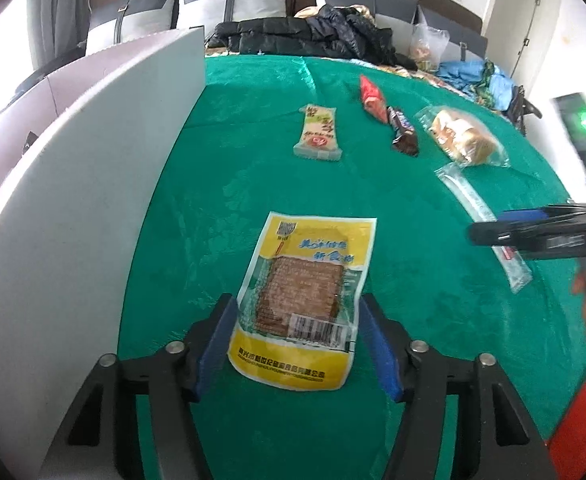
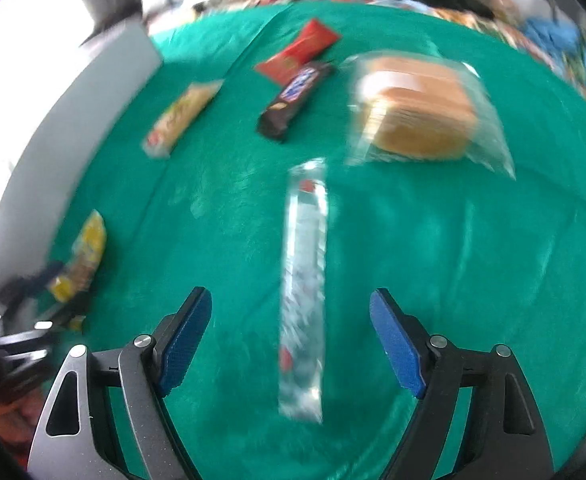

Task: Organize snacks
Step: 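Grasp the clear ice-pop tube with the right gripper while the left holds the yellow packet, then carry both snacks over the white box and open both grippers to drop them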

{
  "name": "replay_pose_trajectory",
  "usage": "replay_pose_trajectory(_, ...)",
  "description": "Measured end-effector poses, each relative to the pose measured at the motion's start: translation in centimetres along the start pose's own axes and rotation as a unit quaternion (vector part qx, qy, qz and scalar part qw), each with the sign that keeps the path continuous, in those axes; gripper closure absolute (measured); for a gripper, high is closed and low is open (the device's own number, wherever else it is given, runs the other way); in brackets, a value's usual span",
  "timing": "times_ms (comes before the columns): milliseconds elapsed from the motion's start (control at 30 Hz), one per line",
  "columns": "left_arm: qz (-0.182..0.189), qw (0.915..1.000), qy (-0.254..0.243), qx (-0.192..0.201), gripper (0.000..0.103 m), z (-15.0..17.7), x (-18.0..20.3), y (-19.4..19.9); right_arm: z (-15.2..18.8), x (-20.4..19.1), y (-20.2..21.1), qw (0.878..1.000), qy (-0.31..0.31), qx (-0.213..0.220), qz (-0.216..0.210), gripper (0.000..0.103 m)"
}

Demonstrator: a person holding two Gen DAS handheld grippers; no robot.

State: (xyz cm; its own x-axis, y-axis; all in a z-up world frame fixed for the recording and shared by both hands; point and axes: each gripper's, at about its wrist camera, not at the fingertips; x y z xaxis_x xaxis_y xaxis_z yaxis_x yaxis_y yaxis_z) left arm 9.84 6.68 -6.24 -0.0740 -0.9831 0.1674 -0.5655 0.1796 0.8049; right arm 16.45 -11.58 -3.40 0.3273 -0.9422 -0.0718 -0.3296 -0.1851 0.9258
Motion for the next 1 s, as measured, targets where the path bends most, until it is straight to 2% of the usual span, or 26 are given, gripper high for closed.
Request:
replay_pose_trajectory(33, 0.003, 1.0000, 0.003, -0.002, 0.043, 0.1, -0.1, 0.0, -0.2, -0.5, -0.6, 1.000, 0.008, -0.010, 0.012, 0.039)
replay_pose_trajectory(67, 0.005, 1.0000, 0.004, -0.002, 0.043, 0.1, -0.1, 0.0, -0.3, -0.8, -0.7, 0.999, 0.011, -0.012, 0.032, 0.050)
replay_pose_trajectory(100, 0.006, 1.0000, 0.003, 0.000, 0.043, 0.2, -0.1, 0.0, -0.3, -0.9, -0.5, 0.999, 0.013, -0.012, 0.041, 0.086)
replay_pose_trajectory(133, 0.006, 1.0000, 0.002, 0.001, 0.043, 0.2, -0.1, 0.0, -0.3, -0.8, -0.3, 0.999, 0.005, -0.015, 0.037, 0.084)
replay_pose_trajectory(233, 0.020, 0.9998, 0.004, 0.000, 0.054, 0.0, 0.0, 0.1, 0.4, 0.3, 0.6, 0.999, -0.031, -0.030, 0.005, 0.084)
replay_pose_trajectory(267, 0.030, 0.9996, 0.005, 0.001, 0.072, 0.0, 0.0, 0.2, 0.9, 0.6, 1.2, 0.999, -0.038, -0.028, -0.001, 0.084)
replay_pose_trajectory(333, 0.034, 0.9994, -0.001, 0.003, 0.087, -0.1, 0.4, 0.5, 2.0, 1.3, 2.0, 0.997, -0.064, -0.022, -0.030, 0.084)
replay_pose_trajectory(367, 0.037, 0.9993, -0.003, -0.003, 0.103, -0.1, 0.6, 0.4, 2.4, 1.7, 2.5, 0.995, -0.082, -0.017, -0.051, 0.084)
replay_pose_trajectory(433, 0.040, 0.9991, 0.002, -0.014, 0.103, 0.1, 0.6, 0.0, 3.5, 2.3, 3.1, 0.990, -0.112, -0.007, -0.085, 0.084)
replay_pose_trajectory(500, 0.046, 0.9987, 0.010, -0.022, 0.103, 0.4, 0.4, -0.2, 4.4, 2.5, 3.5, 0.987, -0.128, -0.001, -0.101, 0.084)
replay_pose_trajectory(633, 0.050, 0.9986, 0.008, -0.013, 0.103, 0.0, 0.4, 1.4, 5.7, 2.6, 4.6, 0.981, -0.142, 0.014, -0.129, 0.084)
replay_pose_trajectory(667, 0.046, 0.9988, 0.011, -0.009, 0.096, -0.4, 0.3, 1.9, 6.4, 2.8, 5.0, 0.980, -0.144, 0.018, -0.135, 0.084)
replay_pose_trajectory(733, 0.046, 0.9987, 0.008, -0.018, 0.037, -1.9, -0.3, 2.1, 6.4, 2.6, 5.4, 0.978, -0.145, 0.022, -0.146, 0.084)
replay_pose_trajectory(767, 0.043, 0.9988, 0.004, -0.022, 0.001, -2.4, -0.5, 2.0, 6.5, 2.5, 5.5, 0.978, -0.145, 0.024, -0.149, 0.084)
replay_pose_trajectory(800, 0.061, 0.9976, -0.005, -0.032, 0.001, -3.0, -0.5, 1.7, 6.5, 2.4, 5.5, 0.977, -0.144, 0.026, -0.152, 0.084)
replay_pose_trajectory(900, 0.013, 0.9949, -0.069, -0.072, 0.002, -4.6, 0.7, -0.1, 6.9, 2.1, 5.5, 0.976, -0.144, 0.027, -0.163, 0.084)
replay_pose_trajectory(1000, -0.042, 0.9833, -0.144, -0.104, 0.003, -4.6, 2.0, -2.6, 7.2, 1.8, 5.5, 0.972, -0.149, 0.031, -0.181, 0.084)
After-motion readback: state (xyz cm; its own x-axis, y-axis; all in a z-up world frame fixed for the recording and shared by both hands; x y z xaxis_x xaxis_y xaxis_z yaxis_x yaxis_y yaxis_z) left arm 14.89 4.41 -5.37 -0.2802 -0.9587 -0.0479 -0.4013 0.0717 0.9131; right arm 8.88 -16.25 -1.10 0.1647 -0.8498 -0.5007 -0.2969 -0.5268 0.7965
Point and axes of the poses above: each gripper's, at about its wrist camera, not at the fingertips, and y roughly against the way its jaws point, x to its right, z to its underside, and after that the axes turned 3 degrees about y, right-handed
